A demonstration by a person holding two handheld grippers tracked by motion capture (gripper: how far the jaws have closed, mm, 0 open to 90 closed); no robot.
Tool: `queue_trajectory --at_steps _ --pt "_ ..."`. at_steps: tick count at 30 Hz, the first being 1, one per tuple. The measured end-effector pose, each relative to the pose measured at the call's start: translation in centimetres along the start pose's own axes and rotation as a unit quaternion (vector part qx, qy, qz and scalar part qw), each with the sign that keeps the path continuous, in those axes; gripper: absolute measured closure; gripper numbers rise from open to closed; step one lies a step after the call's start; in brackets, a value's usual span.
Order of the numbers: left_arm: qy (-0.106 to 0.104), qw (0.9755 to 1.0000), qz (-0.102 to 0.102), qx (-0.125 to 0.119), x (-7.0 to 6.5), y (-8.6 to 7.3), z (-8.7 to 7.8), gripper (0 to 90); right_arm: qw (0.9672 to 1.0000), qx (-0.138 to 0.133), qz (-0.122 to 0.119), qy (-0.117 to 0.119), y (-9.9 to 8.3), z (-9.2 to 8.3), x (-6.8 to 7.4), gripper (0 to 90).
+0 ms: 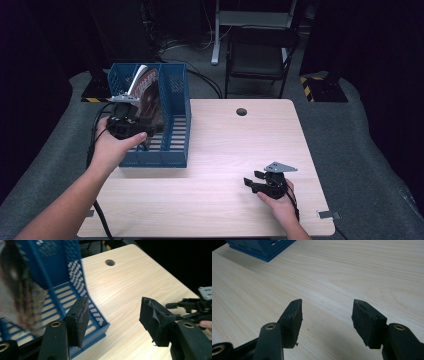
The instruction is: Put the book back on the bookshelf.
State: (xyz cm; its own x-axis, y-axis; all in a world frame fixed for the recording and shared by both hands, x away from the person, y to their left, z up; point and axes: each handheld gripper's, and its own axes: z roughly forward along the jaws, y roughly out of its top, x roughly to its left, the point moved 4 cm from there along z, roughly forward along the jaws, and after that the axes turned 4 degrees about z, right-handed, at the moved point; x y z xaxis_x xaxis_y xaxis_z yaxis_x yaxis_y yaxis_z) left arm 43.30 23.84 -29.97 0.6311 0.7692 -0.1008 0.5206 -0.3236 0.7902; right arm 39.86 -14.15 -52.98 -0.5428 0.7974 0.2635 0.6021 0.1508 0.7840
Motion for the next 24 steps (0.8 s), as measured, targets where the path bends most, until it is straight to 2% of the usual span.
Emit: queue_trajectory --at_steps 8,11,14,15,20,24 --pt "-0.034 0.9991 0.025 0.008 -2.3 -0.6 1.7 40.5 1.0000 -0.004 -0.002 0.002 0.1 0.0 0.0 41.3" --pt "-0.052 0.9978 0.040 0.012 -3.4 -1.3 2.5 40.5 1.0000 -0.001 0.000 0.001 0.1 0.0 0.1 41.3" --pt "-0.064 0.9965 0.050 0.019 -4.4 -2.4 3.6 40.6 1.0000 0.002 0.000 0.002 0.0 0.0 0.1 41.3" --pt "-0.070 0.9963 0.045 0.020 -4.8 -2.8 4.0 40.6 1.0000 0.001 -0.002 0.002 0.0 0.0 0.1 41.3" --pt "-0.082 0.9943 0.062 0.027 -6.1 -5.0 5.8 40.7 1.0000 0.000 -0.003 0.001 0.1 0.0 0.1 41.3" --pt "-0.099 0.9931 0.059 0.025 -6.8 -6.5 6.8 40.8 1.0000 0.000 -0.004 0.003 0.1 0.0 0.2 41.2"
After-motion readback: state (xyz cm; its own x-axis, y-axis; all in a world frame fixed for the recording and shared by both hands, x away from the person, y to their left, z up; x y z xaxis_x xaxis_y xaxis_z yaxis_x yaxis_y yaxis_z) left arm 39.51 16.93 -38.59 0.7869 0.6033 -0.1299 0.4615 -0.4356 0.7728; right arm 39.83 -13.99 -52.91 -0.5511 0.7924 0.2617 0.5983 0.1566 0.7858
